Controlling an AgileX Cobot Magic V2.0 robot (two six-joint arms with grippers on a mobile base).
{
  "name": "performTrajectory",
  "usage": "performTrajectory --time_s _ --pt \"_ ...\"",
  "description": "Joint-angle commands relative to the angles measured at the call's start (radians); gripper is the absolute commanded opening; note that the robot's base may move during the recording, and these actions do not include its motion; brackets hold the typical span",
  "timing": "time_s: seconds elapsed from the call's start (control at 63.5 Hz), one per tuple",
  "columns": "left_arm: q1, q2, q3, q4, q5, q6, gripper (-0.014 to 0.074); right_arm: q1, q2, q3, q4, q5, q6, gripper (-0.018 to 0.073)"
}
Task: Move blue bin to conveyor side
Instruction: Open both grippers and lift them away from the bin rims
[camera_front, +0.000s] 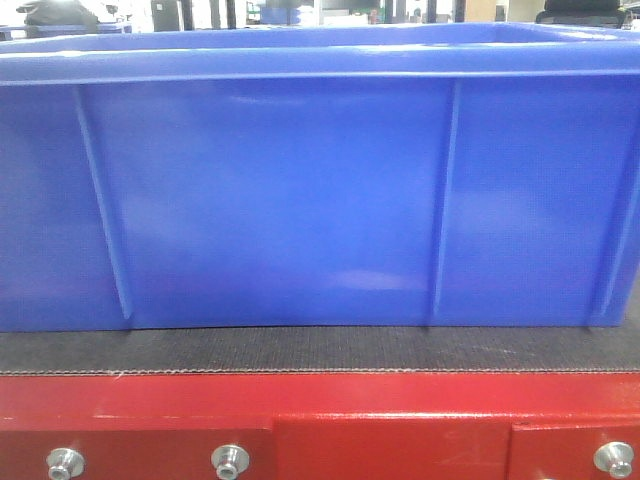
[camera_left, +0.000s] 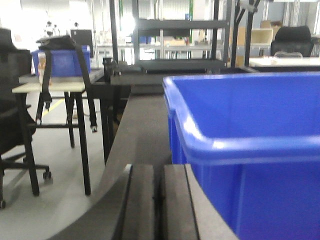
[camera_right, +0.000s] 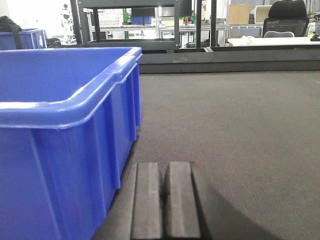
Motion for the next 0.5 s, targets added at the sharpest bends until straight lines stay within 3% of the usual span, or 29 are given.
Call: performTrajectory --time_s 0.0,0.142,0.488 --pt "-0.003 -0.004 0.042 0.001 -0.048 -0.035 0.0000 -0.005 -0.008 0.000 0.001 -0.023 -0.009 -0.0069" --pt "0.005 -0.004 0.072 -0.013 -0.107 -0.060 0.0000 -0.005 -0.008 0.000 0.001 -0.023 -0.009 -0.0069" --pt "0.057 -0.004 0.072 -0.015 -0.095 -0.060 0.0000 -0.005 -0.008 0.000 0.001 -0.023 -0.009 -0.0069"
